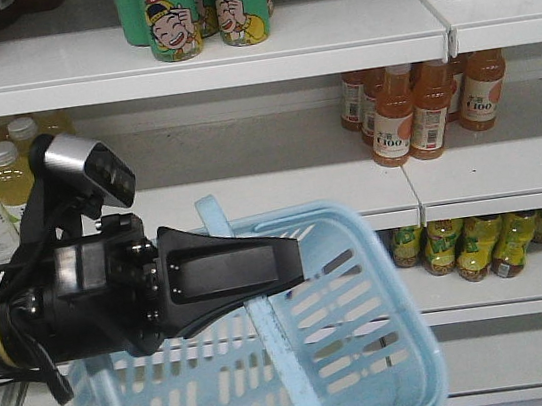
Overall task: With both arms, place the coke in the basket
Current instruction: 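Lift the light-blue basket off the shelf with the left gripper, then turn the base away from the shelf while holding the basket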
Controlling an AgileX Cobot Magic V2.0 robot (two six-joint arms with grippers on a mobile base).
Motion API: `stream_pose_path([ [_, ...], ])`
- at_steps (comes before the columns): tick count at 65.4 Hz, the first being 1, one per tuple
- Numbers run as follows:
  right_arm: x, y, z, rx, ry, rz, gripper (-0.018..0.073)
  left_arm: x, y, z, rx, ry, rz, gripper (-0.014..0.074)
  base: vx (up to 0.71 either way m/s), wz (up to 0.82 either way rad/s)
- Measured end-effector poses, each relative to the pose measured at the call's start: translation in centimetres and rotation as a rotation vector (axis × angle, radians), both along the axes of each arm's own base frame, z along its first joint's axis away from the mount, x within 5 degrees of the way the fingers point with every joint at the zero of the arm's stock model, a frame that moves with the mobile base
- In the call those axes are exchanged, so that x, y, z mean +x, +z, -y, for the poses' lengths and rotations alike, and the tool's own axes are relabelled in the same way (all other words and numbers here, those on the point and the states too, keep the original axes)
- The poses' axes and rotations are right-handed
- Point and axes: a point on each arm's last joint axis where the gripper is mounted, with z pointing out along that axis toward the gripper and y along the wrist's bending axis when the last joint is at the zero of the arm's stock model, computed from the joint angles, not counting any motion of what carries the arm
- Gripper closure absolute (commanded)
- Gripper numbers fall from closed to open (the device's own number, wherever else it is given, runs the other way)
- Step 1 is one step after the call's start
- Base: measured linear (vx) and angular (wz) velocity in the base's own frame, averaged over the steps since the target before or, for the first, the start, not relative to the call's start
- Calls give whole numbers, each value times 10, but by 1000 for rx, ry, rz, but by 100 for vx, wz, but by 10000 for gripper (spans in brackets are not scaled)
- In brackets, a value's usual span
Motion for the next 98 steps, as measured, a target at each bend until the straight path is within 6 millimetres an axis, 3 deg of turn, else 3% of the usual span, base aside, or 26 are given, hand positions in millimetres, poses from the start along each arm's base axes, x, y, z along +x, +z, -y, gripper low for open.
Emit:
stream_pose_path([
  [69, 0, 0, 0, 0, 0, 0, 564, 0, 0, 0, 4, 0, 1, 604, 0, -1],
  [98, 0, 0, 0, 0, 0, 0, 564, 0, 0, 0, 4, 0, 2, 604, -4, -31],
])
